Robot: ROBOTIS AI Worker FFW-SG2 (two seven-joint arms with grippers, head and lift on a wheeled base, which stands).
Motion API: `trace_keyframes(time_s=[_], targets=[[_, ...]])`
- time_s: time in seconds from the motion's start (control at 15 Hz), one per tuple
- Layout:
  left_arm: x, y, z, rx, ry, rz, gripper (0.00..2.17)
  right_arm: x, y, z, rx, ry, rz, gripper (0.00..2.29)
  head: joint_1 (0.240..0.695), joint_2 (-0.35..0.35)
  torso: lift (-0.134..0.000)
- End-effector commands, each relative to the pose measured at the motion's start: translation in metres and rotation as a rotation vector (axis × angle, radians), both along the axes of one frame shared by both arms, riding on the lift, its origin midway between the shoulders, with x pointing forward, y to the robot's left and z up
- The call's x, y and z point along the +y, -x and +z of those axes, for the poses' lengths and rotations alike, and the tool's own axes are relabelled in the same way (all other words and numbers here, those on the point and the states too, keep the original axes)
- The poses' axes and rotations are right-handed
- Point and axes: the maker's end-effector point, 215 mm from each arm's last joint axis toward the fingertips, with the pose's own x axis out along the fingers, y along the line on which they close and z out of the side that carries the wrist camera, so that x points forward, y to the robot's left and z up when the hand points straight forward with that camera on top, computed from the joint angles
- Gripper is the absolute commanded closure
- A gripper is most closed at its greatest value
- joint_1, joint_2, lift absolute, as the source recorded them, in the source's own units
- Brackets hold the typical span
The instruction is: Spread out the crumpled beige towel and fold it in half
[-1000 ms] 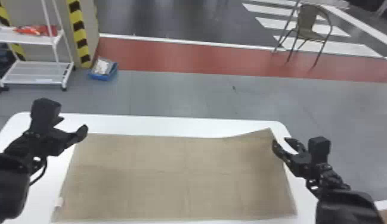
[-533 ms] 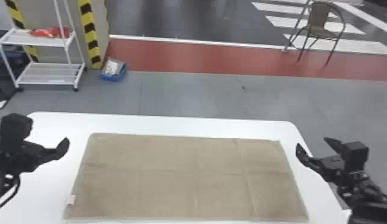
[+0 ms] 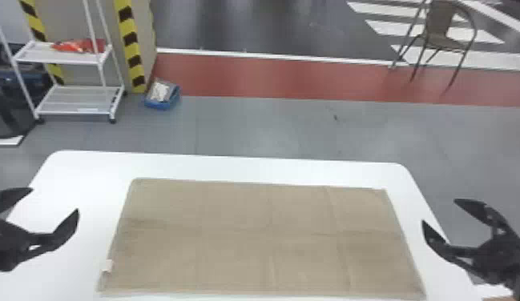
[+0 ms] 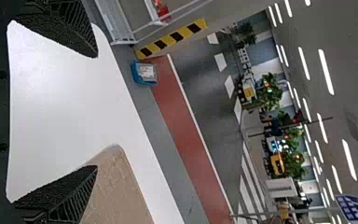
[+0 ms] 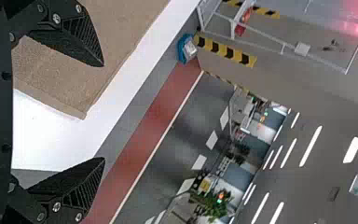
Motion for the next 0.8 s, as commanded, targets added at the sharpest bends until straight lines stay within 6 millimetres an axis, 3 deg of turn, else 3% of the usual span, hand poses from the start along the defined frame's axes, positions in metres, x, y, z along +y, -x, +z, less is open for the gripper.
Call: trace_keyframes(time_s=[0.0,0.2,0.33,0.6,0.73], targets=[[-0.002,0.024,-0.001,-0.029,-0.017,-0.058,0.03,0.011,0.032,0.005,-0.024,0.083,0.080,0.22,0.695,-0.139,0.000],[-0.019,0.060,-0.014,-0.015,-0.020,-0.150,0.05,0.018,0.062,-0.014,0.020,0.147,0.147,0.29,0.695,-0.142,0.000],[-0.028,0.078,-0.021,0.002,-0.016,-0.191,0.05,0.025,0.078,-0.037,0.078,0.208,0.220,0.29,0.695,-0.161,0.000],[-0.044,0.095,-0.037,0.043,-0.025,-0.240,0.13,0.001,0.102,-0.078,0.216,0.180,0.230,0.41,0.695,-0.190,0.000],[-0.045,0.100,-0.050,0.075,-0.044,-0.251,0.23,0.000,0.106,-0.090,0.253,0.170,0.240,0.41,0.695,-0.235,0.000]])
